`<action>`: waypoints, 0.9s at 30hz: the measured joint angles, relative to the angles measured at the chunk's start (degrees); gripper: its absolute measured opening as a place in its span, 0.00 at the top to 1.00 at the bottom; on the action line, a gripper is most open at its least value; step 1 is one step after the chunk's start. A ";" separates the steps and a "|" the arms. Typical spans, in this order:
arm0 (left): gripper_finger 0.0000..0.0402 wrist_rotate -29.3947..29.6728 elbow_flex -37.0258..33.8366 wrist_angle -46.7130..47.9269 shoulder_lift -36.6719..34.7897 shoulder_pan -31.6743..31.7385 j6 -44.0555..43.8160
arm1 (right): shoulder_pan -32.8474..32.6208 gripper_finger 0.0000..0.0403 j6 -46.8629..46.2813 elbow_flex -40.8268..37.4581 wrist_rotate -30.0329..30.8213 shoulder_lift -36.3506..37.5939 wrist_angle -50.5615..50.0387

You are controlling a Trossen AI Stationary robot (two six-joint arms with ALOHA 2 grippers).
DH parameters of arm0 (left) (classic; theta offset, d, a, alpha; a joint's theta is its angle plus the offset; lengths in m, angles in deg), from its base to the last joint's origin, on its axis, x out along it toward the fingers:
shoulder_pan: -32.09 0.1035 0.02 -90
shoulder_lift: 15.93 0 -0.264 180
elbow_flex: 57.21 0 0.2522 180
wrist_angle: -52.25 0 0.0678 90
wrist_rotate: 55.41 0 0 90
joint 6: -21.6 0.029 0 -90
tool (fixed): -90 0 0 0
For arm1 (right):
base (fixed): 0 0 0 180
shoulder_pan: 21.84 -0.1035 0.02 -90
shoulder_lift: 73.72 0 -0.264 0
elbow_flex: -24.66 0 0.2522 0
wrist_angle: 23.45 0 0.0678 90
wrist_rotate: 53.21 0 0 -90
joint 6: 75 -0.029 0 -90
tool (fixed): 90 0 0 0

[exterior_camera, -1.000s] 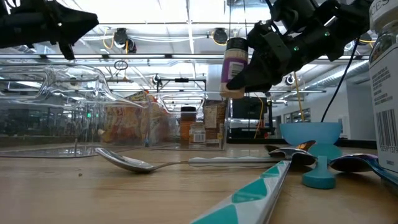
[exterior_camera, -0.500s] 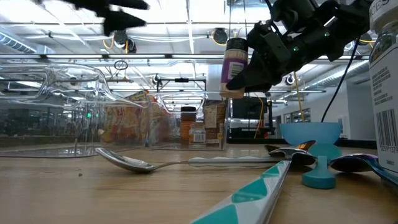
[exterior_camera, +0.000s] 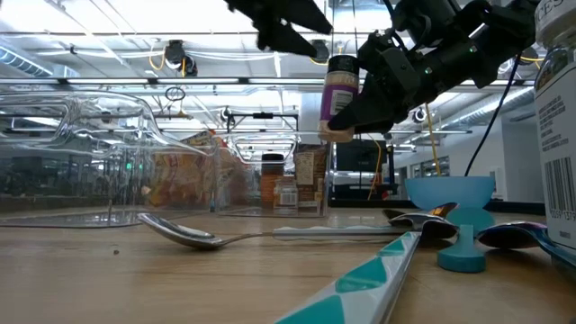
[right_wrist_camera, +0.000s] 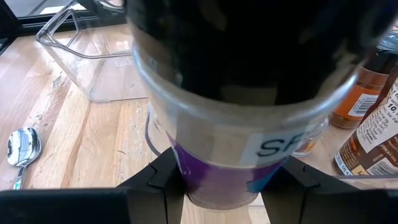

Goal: Pick & Place Food Item
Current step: Put the purple spice bottle into the middle transparent bin

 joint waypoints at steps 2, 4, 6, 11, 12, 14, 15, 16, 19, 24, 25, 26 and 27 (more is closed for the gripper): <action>0.03 -1.34 1.72 0.18 2.72 0.10 0.00 | 0.00 0.63 0.00 0.00 0.00 0.02 -0.12; 0.03 -4.49 2.74 -0.10 4.50 0.36 -0.02 | 0.00 0.63 0.00 0.00 -0.02 0.02 -0.17; 0.03 -7.36 2.98 -1.27 5.82 0.79 -0.68 | 0.00 0.63 0.00 0.00 -0.07 0.04 -0.19; 0.03 -10.30 2.93 -1.71 8.20 2.15 -1.79 | 0.00 0.63 0.00 0.00 -0.11 0.04 -0.24; 0.03 -10.45 2.93 -1.79 8.50 2.29 -1.79 | 0.00 0.63 0.00 0.00 -0.09 0.04 -0.25; 0.03 -10.73 2.93 -2.00 8.84 2.54 -2.05 | 0.00 0.63 0.07 0.00 -0.11 0.04 -0.24; 0.04 -10.77 2.93 -1.81 8.93 2.68 -2.26 | 0.00 0.63 0.15 0.00 -0.11 0.04 -0.24; 0.06 -10.81 2.93 -1.82 8.93 2.71 -2.45 | 0.00 0.63 0.17 0.00 -0.11 0.03 -0.26; 0.14 -10.83 2.93 -1.88 8.82 2.73 -2.46 | 0.00 0.63 0.18 0.00 -0.13 0.04 -0.26; 0.39 -11.07 2.93 -1.84 8.78 2.71 -2.62 | 0.00 0.63 0.17 0.00 -0.11 0.04 -0.28; 0.44 -10.94 2.93 -1.78 8.78 2.67 -2.75 | 0.00 0.63 0.16 0.00 -0.11 0.04 -0.29; 0.48 -10.98 2.93 -1.62 8.76 2.68 -2.85 | 0.00 0.63 0.10 0.00 -0.13 0.04 -0.30; 0.49 -11.05 2.93 -1.58 8.73 2.69 -2.86 | 0.00 0.63 0.03 0.00 -0.13 0.04 -0.30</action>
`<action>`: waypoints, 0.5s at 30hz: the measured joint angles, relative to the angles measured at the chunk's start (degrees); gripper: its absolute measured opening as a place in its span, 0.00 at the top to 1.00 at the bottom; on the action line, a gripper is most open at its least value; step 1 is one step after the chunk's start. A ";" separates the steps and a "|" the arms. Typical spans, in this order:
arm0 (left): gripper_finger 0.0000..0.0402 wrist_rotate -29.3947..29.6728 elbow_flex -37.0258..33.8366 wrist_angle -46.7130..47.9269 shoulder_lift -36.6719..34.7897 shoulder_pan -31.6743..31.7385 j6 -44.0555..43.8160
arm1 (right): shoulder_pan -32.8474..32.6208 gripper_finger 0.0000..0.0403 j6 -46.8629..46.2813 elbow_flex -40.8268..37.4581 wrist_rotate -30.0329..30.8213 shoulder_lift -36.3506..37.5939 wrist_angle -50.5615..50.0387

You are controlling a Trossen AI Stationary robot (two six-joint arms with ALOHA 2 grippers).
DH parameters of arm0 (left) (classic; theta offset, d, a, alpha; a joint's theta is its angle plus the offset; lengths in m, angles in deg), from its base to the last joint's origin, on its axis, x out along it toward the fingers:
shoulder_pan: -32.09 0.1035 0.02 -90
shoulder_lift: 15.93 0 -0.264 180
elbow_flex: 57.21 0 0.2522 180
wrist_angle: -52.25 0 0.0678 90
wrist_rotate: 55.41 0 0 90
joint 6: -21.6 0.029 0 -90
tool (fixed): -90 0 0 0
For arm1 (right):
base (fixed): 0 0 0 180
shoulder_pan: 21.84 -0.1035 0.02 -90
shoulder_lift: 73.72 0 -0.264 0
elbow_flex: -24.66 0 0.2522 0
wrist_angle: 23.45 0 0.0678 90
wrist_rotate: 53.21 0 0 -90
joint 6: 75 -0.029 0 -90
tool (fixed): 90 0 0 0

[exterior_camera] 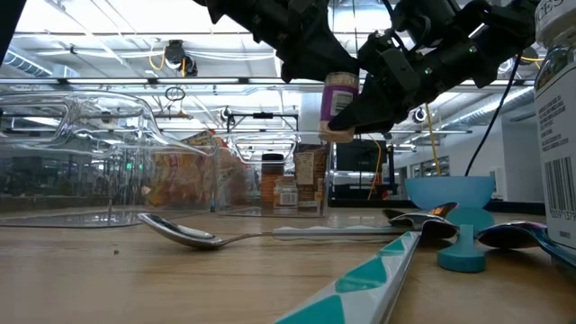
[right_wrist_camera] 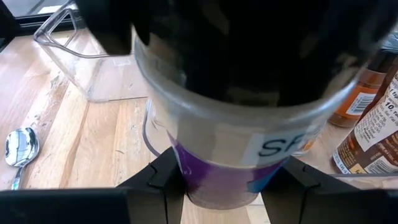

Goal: Pick & Place Food Item
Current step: Put the purple spice bottle into the middle transparent bin

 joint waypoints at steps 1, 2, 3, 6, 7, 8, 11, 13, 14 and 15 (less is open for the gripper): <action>0.49 0.04 -0.01 -0.06 0.00 -0.04 0.00 | 0.00 0.63 0.02 0.00 0.00 0.00 0.00; 0.49 0.10 -0.02 -0.21 0.00 -0.07 0.00 | 0.00 0.63 0.03 0.00 0.03 -0.01 0.00; 0.49 0.24 -0.05 -0.37 0.00 -0.13 -0.04 | 0.00 0.63 0.06 0.00 0.04 0.00 0.00; 0.49 0.61 -0.18 -0.65 -0.57 -0.17 -0.75 | 0.00 0.56 0.00 0.00 -0.02 -0.02 0.01; 0.49 0.74 -0.22 -0.32 -1.10 -0.17 -0.90 | 0.00 0.52 -0.02 0.02 -0.02 0.00 0.34; 0.49 0.86 -0.24 -0.14 -1.88 -0.17 -1.02 | 0.00 0.49 -0.08 0.10 -0.04 0.22 0.56; 0.49 1.91 -0.31 0.30 -5.39 0.02 -1.07 | -0.02 0.39 -0.72 0.19 0.17 2.20 0.64; 0.49 4.91 -0.68 -0.30 -8.68 -0.02 0.23 | 0.02 0.33 -1.00 0.08 0.02 4.02 -1.39; 0.49 6.44 -1.23 -0.79 -10.36 0.01 0.82 | -0.03 0.31 -1.05 -0.35 -0.06 5.16 -3.15; 0.49 8.02 -2.07 -0.92 -12.14 0.09 1.20 | -0.04 0.29 -1.12 -0.35 -0.13 6.31 -3.85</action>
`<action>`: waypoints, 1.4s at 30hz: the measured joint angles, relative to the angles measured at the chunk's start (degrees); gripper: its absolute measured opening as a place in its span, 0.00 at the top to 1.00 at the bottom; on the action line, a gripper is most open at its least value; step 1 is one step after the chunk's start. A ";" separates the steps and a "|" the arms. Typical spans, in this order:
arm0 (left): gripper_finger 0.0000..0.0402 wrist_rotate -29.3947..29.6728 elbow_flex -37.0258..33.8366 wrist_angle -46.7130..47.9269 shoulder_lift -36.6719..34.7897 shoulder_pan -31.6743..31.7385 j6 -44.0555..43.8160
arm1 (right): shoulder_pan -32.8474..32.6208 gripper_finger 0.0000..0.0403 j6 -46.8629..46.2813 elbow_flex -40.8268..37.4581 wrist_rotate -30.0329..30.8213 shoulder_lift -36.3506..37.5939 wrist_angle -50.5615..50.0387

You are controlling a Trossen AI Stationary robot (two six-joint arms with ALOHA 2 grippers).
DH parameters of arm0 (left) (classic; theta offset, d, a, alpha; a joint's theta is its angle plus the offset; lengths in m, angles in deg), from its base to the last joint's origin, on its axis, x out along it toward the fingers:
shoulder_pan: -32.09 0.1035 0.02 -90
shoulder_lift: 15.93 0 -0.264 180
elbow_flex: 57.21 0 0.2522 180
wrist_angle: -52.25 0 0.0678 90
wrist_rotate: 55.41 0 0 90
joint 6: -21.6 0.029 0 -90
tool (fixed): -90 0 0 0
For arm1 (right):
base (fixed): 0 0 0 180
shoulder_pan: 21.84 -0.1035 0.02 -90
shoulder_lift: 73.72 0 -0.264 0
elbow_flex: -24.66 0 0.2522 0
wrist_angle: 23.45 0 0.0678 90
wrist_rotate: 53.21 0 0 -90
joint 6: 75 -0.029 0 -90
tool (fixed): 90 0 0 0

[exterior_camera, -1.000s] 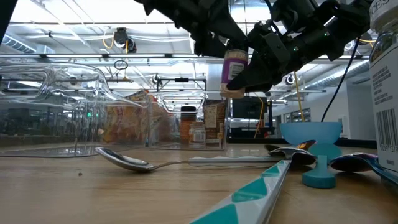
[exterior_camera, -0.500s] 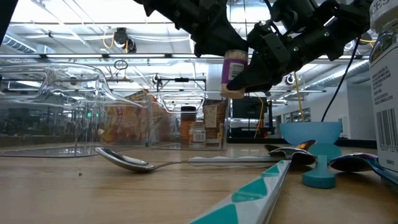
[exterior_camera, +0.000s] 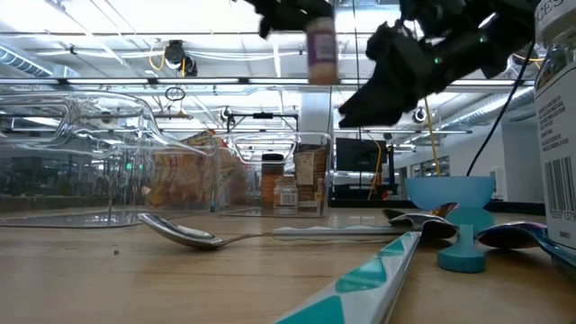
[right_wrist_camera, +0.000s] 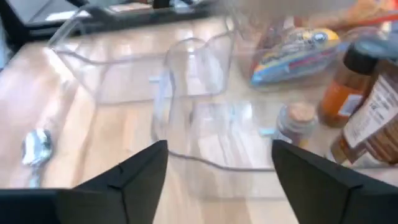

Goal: Pick & Place Food Item
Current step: Put the purple spice bottle into the middle transparent bin

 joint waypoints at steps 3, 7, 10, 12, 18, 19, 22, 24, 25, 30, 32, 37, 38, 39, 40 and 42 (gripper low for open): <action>0.49 4.24 -4.95 -0.63 -4.42 0.19 0.36 | 0.06 0.25 -0.81 0.39 0.15 5.11 -2.82; 0.49 6.65 -15.00 -7.85 -10.54 1.58 -2.59 | 0.07 0.23 -2.64 0.19 0.24 9.13 -6.94; 0.49 10.39 -24.23 -16.45 -13.64 3.57 -4.99 | 0.07 0.24 -3.45 0.40 0.22 11.11 -5.91; 0.49 12.57 -29.69 -22.10 -14.02 4.61 -6.83 | 0.07 0.25 -3.43 0.35 0.24 11.09 -6.12; 0.49 14.01 -38.12 -32.98 -12.73 6.45 -9.98 | 0.07 0.26 -3.43 0.26 0.50 10.20 -5.73; 0.49 14.08 -38.67 -33.16 -11.92 6.47 -10.25 | 0.07 0.26 -3.43 0.24 0.49 10.13 -6.05; 0.49 13.82 -38.74 -34.24 -10.10 6.26 -10.27 | 0.07 0.26 -3.39 0.30 0.55 9.72 -5.03; 0.49 13.94 -38.58 -35.27 -8.76 6.34 -10.28 | 0.07 0.26 -3.26 0.30 0.55 9.71 -5.17; 0.49 14.05 -38.58 -35.59 -7.71 6.38 -10.41 | 0.07 0.26 -3.26 0.30 0.55 9.70 -5.17; 0.49 14.88 -38.65 -37.12 -3.42 6.27 -11.21 | 0.07 0.26 -3.25 0.30 0.55 9.72 -5.17; 0.49 16.88 -38.56 -37.52 -2.23 6.34 -11.58 | 0.07 0.26 -3.28 0.30 0.55 9.72 -5.15; 0.49 17.72 -38.50 -37.71 -0.96 6.34 -11.75 | 0.07 0.26 -3.24 0.30 0.55 9.72 -5.17; 0.49 17.72 -38.50 -37.57 -0.91 6.34 -11.75 | 0.07 0.26 -3.23 0.30 0.55 9.72 -5.17; 0.49 17.73 -38.50 -37.49 -0.91 6.34 -11.75 | 0.07 0.26 -3.21 0.30 0.55 9.72 -5.17; 0.49 18.05 -38.50 -37.44 -0.91 6.34 -11.75 | 0.07 0.26 -3.19 0.30 0.55 9.72 -5.17; 0.49 19.29 -38.50 -37.40 -0.90 6.32 -11.74 | 0.07 0.26 -2.99 0.30 0.55 9.72 -5.17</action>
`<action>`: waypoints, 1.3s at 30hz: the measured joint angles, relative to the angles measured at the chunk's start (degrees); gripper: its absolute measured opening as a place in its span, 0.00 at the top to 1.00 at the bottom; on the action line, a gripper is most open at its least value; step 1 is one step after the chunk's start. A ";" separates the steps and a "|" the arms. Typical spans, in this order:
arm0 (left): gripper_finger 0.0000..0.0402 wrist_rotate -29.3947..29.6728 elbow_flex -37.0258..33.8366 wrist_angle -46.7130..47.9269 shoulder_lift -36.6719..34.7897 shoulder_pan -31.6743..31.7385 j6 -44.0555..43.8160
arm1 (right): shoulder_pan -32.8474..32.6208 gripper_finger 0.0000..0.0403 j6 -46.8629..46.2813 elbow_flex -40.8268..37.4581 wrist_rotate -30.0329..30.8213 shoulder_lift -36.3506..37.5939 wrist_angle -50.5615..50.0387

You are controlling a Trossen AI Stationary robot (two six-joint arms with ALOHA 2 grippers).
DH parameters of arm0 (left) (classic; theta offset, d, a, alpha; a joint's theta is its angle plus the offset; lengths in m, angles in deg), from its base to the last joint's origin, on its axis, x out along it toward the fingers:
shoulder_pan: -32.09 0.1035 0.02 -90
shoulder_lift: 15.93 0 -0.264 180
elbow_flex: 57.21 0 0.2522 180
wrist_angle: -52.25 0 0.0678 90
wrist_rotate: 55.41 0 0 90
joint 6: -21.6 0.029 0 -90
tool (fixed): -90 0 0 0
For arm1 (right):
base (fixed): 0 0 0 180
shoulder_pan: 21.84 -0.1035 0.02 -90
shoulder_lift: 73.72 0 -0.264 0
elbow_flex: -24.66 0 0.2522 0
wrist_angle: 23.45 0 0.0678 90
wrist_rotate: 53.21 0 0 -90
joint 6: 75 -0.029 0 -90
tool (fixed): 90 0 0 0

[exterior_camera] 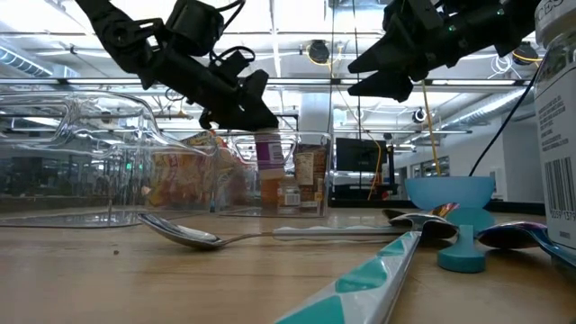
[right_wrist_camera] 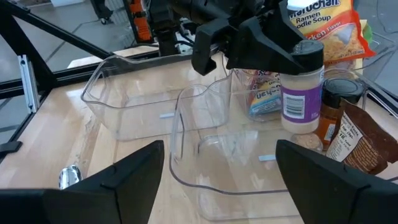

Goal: Pick & Place Food Item
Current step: Put the purple spice bottle into the middle transparent bin

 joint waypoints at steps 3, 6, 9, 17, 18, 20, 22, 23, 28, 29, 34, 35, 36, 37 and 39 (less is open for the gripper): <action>0.49 0.53 0.00 -1.31 0.06 0.02 0.01 | 0.00 0.26 0.00 0.00 0.00 0.00 0.00; 0.49 0.58 -0.09 -3.22 0.19 -0.33 0.93 | 0.00 0.26 0.00 0.00 0.00 0.00 0.00; 0.49 0.53 0.42 -3.45 0.23 -0.90 1.95 | 0.00 0.26 0.01 0.00 0.00 0.00 -0.01; 0.49 2.30 0.87 -3.29 -0.60 -2.37 2.15 | 0.00 0.26 0.40 0.00 0.00 0.00 -0.13; 0.49 2.40 0.89 -3.56 -0.94 -2.43 2.35 | 0.00 0.26 0.60 0.00 0.01 0.00 -0.17; 0.49 2.44 0.94 -2.94 -1.76 -2.61 2.35 | 0.00 0.26 0.94 0.00 0.00 0.00 -0.18; 0.49 2.51 0.94 -1.58 -2.45 -2.74 2.22 | 0.00 0.26 1.07 0.00 0.02 0.00 -0.20; 0.49 2.52 0.94 -1.07 -2.63 -2.73 1.84 | 0.00 0.26 1.07 0.00 0.00 0.00 -0.24; 0.49 2.52 0.94 3.24 -2.60 -2.58 -1.58 | 0.00 0.26 1.07 0.00 0.02 0.00 -0.26; 0.49 2.52 0.94 3.20 -2.20 -2.58 -1.83 | 0.00 0.26 1.07 0.00 0.02 0.00 -0.26; 0.49 2.48 0.97 3.55 -1.22 -2.60 -2.93 | 0.00 0.26 1.07 0.00 0.00 0.00 -0.04; 0.49 2.52 1.01 3.58 -1.08 -2.60 -2.97 | 0.00 0.26 1.07 0.00 0.02 0.00 -0.04; 0.49 2.50 0.99 4.18 -1.01 -2.55 -2.98 | 0.00 0.26 1.07 0.00 0.01 0.00 -0.04; 0.49 2.54 0.94 4.42 -0.76 -2.37 -2.95 | 0.00 0.26 1.07 0.00 0.02 0.00 -0.03; 0.49 2.54 0.96 3.92 0.00 -2.24 -3.08 | 0.00 0.26 1.01 0.00 0.01 0.00 -0.02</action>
